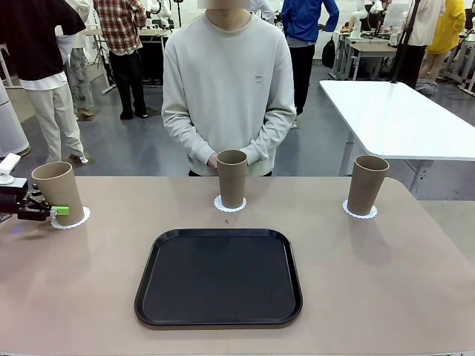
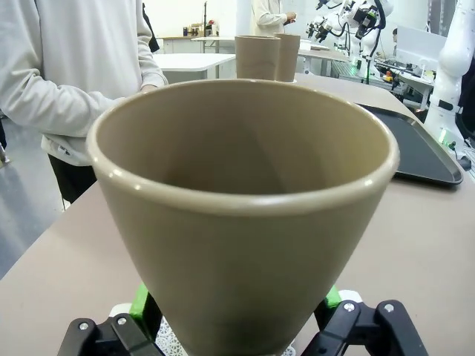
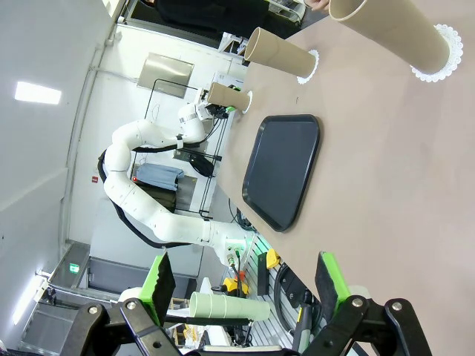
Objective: Place coasters on the table and set cups on them.
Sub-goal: Take one Reusable plastic cup from the Flat Tray and place it on a coaster set by the human.
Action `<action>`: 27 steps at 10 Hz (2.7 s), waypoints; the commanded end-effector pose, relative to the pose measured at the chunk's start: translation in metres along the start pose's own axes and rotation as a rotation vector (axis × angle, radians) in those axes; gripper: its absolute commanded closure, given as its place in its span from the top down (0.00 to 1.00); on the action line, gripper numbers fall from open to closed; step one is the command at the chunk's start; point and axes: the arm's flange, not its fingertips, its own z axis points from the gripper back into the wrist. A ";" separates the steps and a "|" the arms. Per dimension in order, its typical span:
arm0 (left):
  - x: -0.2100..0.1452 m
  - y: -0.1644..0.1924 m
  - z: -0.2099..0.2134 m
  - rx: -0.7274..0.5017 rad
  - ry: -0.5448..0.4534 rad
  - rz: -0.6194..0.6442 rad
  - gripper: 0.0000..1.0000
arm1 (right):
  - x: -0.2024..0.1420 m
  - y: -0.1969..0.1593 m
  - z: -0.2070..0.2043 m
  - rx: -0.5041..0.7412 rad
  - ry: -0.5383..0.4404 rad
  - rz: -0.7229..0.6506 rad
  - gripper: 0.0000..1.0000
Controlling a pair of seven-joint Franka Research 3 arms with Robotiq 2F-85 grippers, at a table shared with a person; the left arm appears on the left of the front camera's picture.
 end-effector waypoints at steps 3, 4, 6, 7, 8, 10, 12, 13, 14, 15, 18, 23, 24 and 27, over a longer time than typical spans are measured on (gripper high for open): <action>-0.003 0.007 0.006 -0.071 0.007 0.034 1.00 | -0.001 -0.001 -0.001 0.008 -0.003 0.003 1.00; -0.005 0.007 0.007 -0.083 0.003 0.039 1.00 | -0.001 -0.001 -0.001 0.008 -0.003 0.003 1.00; -0.008 0.007 0.012 -0.099 0.016 0.040 1.00 | -0.001 -0.001 -0.001 0.008 -0.003 0.003 1.00; -0.010 0.009 0.015 -0.109 0.019 0.038 1.00 | -0.001 -0.001 -0.001 0.008 -0.003 0.003 1.00; -0.012 0.011 0.018 -0.114 0.021 0.039 1.00 | -0.001 -0.001 -0.001 0.008 -0.003 0.003 1.00; -0.013 0.009 0.020 -0.095 0.015 0.026 1.00 | -0.001 -0.001 -0.001 0.008 -0.003 0.003 1.00; -0.013 0.009 0.026 -0.068 0.024 0.000 1.00 | -0.001 -0.001 -0.001 0.008 -0.003 0.003 1.00; -0.012 0.010 0.032 -0.065 0.033 -0.003 1.00 | -0.001 -0.001 -0.001 0.008 -0.003 0.003 1.00; -0.014 0.011 0.037 -0.052 0.039 -0.007 1.00 | -0.001 -0.001 -0.001 0.008 -0.003 0.003 1.00; -0.016 0.012 0.042 -0.045 0.044 -0.009 1.00 | -0.001 -0.001 -0.001 0.008 -0.003 0.003 1.00; -0.016 0.012 0.062 -0.027 0.076 -0.013 1.00 | -0.001 -0.001 -0.001 0.008 -0.003 0.003 1.00; 0.104 -0.039 0.129 0.160 0.385 0.332 1.00 | -0.001 -0.001 -0.001 0.008 -0.003 0.003 1.00; 0.141 -0.055 0.135 0.231 0.420 0.337 1.00 | -0.001 -0.001 -0.001 0.008 -0.003 0.003 1.00; 0.206 -0.078 0.122 0.262 0.606 0.449 1.00 | -0.001 -0.001 -0.001 0.008 -0.003 0.003 1.00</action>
